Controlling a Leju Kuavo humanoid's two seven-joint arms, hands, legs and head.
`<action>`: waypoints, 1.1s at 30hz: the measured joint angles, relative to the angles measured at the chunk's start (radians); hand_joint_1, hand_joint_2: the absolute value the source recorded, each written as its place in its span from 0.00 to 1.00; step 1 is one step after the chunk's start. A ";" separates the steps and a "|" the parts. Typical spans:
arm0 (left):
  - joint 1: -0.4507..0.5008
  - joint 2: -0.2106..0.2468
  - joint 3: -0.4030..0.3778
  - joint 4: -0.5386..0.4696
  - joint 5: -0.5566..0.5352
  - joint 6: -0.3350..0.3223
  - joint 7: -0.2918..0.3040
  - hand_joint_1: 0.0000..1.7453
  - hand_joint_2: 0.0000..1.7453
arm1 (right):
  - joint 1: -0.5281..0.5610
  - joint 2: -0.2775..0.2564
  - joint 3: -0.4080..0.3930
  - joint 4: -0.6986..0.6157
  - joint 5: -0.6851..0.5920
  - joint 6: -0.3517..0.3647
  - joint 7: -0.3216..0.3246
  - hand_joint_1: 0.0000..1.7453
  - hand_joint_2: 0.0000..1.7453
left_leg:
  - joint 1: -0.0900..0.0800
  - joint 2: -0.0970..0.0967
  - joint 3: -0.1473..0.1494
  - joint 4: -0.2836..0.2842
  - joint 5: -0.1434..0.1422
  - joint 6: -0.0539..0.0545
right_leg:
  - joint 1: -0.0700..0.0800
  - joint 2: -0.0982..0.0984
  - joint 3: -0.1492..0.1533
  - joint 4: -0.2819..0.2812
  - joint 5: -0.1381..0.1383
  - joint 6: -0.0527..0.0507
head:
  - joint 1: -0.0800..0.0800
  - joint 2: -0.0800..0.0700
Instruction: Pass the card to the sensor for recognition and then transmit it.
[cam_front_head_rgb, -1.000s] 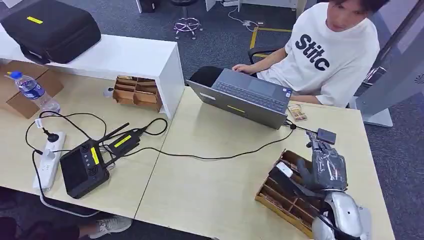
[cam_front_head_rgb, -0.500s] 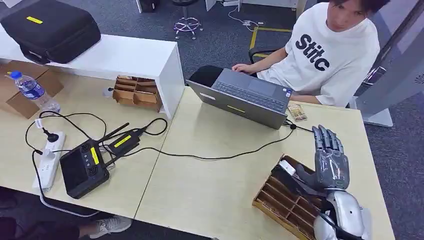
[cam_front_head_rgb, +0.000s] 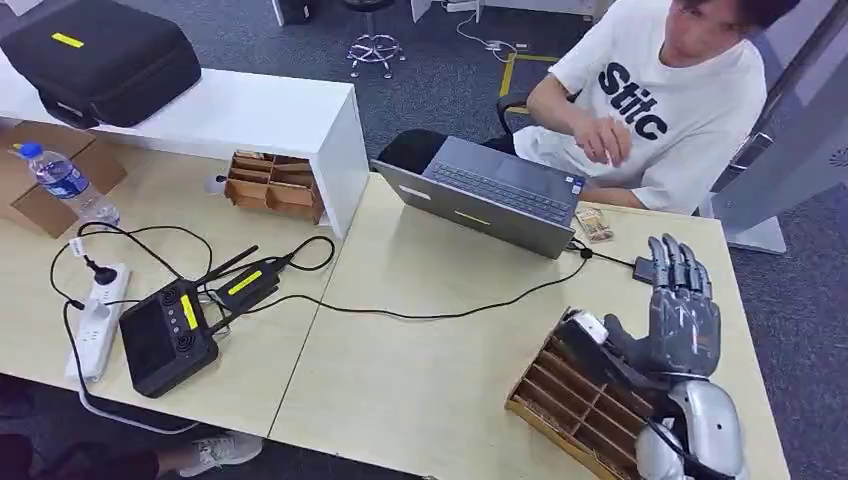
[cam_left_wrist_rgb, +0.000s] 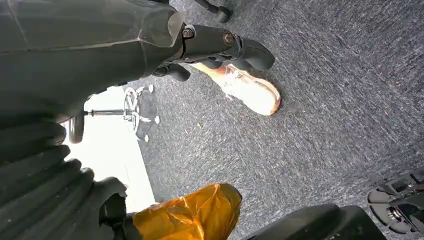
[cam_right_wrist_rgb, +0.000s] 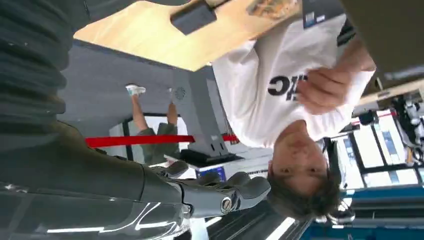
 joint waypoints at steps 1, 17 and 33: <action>0.000 0.000 0.000 0.000 0.000 0.000 0.000 0.00 1.00 | 0.000 0.001 -0.002 -0.007 -0.002 0.000 0.000 0.00 1.00 | 0.000 0.000 0.000 0.000 0.000 0.000 | 0.000 0.000 0.000 0.000 0.000 0.000 | 0.000 0.000; 0.000 0.000 0.000 0.000 0.000 0.000 0.000 0.00 1.00 | 0.001 0.009 -0.012 -0.044 -0.002 0.000 -0.001 0.00 1.00 | 0.000 0.000 0.000 0.000 0.000 0.000 | 0.000 0.000 0.000 0.000 0.000 0.000 | 0.000 0.000; 0.001 -0.002 0.000 0.000 0.000 0.002 0.006 0.00 1.00 | 0.030 0.028 -0.046 -0.251 -0.203 0.005 -0.062 0.00 1.00 | 0.000 0.000 0.000 0.000 0.000 0.000 | 0.000 0.000 0.000 0.000 0.000 0.000 | 0.000 0.000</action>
